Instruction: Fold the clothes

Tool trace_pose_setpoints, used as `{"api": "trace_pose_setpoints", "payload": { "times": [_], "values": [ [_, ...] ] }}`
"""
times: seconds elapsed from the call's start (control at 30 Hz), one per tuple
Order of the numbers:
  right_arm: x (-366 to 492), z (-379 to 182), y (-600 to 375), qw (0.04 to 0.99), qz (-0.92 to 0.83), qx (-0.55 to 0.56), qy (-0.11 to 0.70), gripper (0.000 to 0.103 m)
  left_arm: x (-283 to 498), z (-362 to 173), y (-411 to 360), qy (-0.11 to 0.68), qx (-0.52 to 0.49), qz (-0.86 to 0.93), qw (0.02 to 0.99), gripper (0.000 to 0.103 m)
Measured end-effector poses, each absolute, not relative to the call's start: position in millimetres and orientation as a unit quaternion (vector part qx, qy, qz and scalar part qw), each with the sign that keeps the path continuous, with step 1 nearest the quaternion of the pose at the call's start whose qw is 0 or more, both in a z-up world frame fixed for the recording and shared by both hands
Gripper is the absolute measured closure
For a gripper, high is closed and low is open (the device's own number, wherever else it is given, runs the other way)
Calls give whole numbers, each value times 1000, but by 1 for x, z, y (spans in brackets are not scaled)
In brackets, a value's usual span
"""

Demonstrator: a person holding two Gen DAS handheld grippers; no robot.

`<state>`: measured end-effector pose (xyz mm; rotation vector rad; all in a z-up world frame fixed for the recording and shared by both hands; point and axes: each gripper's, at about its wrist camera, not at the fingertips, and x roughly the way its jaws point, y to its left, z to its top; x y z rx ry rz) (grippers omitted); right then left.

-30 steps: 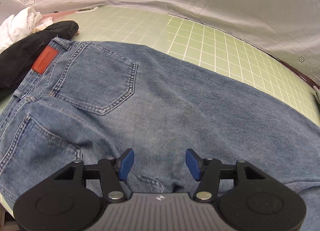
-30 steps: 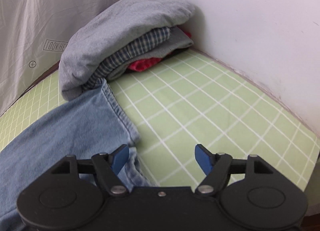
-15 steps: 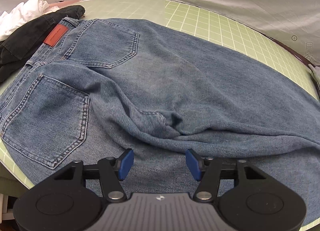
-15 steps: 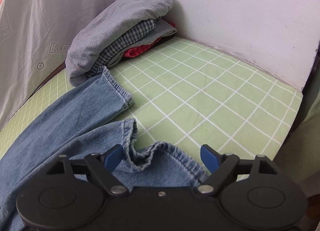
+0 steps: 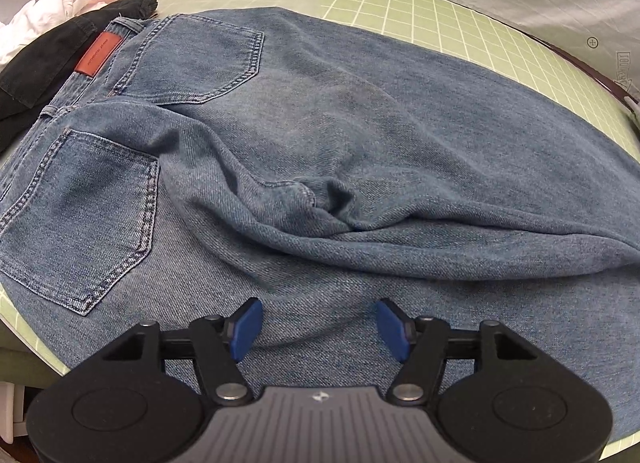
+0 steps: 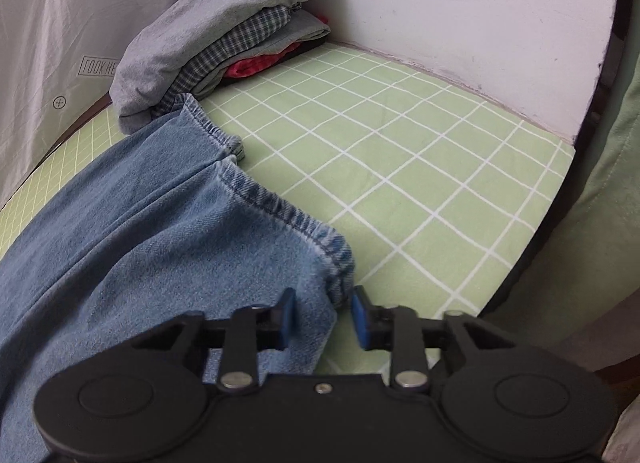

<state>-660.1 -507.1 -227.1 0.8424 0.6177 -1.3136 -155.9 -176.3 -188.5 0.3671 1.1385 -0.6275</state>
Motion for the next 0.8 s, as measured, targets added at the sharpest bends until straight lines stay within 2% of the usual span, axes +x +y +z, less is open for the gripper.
{"api": "trace_pose_setpoints", "payload": {
  "times": [0.2,0.43,0.5,0.53,0.57,0.63,0.8],
  "values": [
    [-666,-212,-500,665,-591,373,262,88,-157,-184,-168,532,161,-296,777,39],
    [-678,-219,-499,646,-585,442,211,87,-141,-160,-124,530,85,-288,793,39],
    [-682,-221,-498,639,-583,462,196,82,-134,-156,-104,529,48,-275,801,39],
    [-684,-222,-498,636,-581,472,187,75,-129,-156,-94,532,30,-264,804,39],
    [-686,-225,-497,629,-579,491,168,64,-123,-156,-84,535,12,-251,807,39],
    [-688,-227,-494,618,-580,511,145,55,-113,-157,-65,538,-16,-227,811,39],
    [-682,-229,-485,603,-574,538,128,54,-90,-163,-27,547,-59,-190,813,39]
  ]
}}
